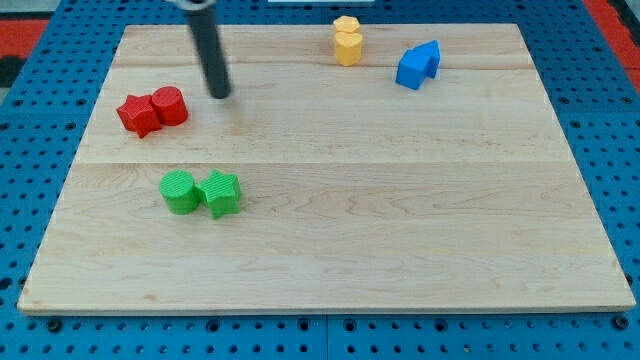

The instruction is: Place yellow hexagon above the red star at center left

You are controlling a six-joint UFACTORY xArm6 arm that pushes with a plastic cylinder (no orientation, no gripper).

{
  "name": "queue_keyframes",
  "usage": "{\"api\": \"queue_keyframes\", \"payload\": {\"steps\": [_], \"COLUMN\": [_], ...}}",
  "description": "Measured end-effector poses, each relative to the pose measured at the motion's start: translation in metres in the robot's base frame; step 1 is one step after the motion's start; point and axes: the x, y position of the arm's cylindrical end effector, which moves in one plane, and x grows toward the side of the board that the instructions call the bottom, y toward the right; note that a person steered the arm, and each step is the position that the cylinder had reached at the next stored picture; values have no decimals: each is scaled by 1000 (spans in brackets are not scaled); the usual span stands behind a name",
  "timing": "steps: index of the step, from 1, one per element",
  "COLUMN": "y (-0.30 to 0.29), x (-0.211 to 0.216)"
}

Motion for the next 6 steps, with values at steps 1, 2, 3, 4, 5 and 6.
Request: {"api": "queue_keyframes", "payload": {"steps": [1,2,3,4,5,6], "y": [77,146,171,170,132,28], "x": [-30,-53,-90,-133,-131,-114]}}
